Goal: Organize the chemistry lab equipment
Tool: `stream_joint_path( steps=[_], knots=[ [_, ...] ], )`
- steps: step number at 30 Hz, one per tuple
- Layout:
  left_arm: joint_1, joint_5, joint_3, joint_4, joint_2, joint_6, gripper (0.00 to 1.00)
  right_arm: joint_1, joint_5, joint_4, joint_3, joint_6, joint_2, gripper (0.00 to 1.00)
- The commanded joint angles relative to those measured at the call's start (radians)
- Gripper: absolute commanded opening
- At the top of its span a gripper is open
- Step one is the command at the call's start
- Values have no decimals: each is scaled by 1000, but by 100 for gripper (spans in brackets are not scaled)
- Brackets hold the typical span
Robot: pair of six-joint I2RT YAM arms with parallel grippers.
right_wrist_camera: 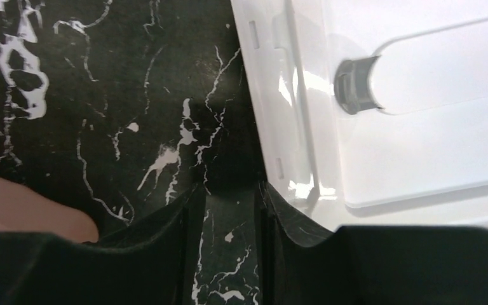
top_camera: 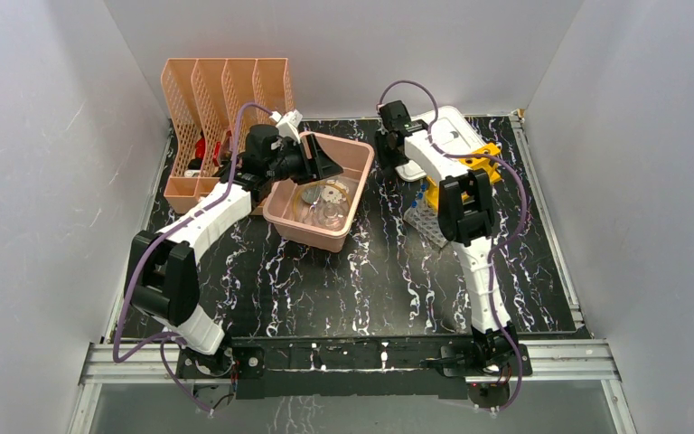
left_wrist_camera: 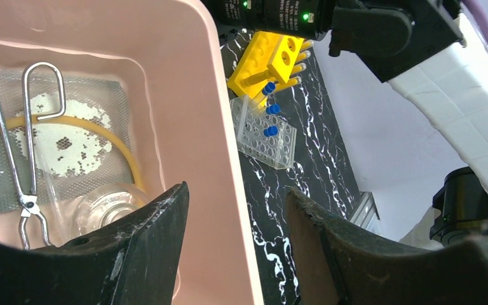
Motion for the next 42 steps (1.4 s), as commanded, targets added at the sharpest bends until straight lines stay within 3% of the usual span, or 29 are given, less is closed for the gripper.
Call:
stream_joint_path(
  steps=[1, 8, 21, 28, 42],
  knots=[
    [10, 22, -11, 13, -53, 12, 56, -7, 56, 128, -92, -24, -73, 45],
    [12, 36, -14, 37, -39, -4, 56, -7, 79, 122, -103, -52, -79, 44],
    [15, 53, -10, 50, -31, -13, 56, -2, 34, 310, -248, -76, -255, 43],
    [15, 55, -5, 41, -39, -7, 56, -3, 75, 275, -212, -113, -189, 52],
    [19, 51, -9, 26, -47, 11, 56, -19, 97, 203, -154, -68, -73, 50]
  ],
)
